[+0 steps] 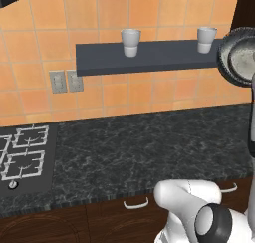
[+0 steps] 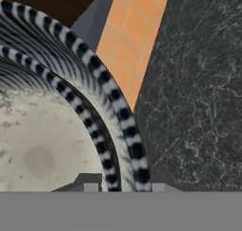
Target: Pick up the bowls on the counter and stack them on top of one another in the open cabinet. Place the smaller bowl on top of the larger bowl.
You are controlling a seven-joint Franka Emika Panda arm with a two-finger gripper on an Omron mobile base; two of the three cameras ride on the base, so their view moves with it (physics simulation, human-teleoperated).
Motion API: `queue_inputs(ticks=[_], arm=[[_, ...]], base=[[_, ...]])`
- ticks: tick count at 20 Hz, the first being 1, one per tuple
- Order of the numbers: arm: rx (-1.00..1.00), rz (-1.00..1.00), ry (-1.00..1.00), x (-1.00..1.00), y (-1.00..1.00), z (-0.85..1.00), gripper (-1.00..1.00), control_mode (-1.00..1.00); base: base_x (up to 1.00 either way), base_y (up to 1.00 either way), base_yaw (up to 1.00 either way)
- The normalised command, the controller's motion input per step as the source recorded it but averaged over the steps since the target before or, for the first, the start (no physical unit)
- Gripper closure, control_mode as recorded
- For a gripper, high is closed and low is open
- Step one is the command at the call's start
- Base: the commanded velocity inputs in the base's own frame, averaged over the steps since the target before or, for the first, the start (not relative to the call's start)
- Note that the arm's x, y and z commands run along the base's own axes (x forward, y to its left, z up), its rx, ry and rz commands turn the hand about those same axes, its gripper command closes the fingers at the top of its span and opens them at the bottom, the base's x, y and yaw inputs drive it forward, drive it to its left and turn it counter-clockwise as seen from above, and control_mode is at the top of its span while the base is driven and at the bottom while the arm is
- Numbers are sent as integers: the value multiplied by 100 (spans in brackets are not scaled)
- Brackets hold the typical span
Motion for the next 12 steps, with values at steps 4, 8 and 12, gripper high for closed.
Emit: queue_inputs(ticks=[4, 8, 12], arm=[[-5, 0, 1, 16, 62, 83, 100, -100], [1, 2, 18, 30, 43, 46, 100, -100], [7, 0, 8, 42, 52, 0, 100, -100]], base=[[0, 0, 0], [0, 0, 0], [0, 0, 0]])
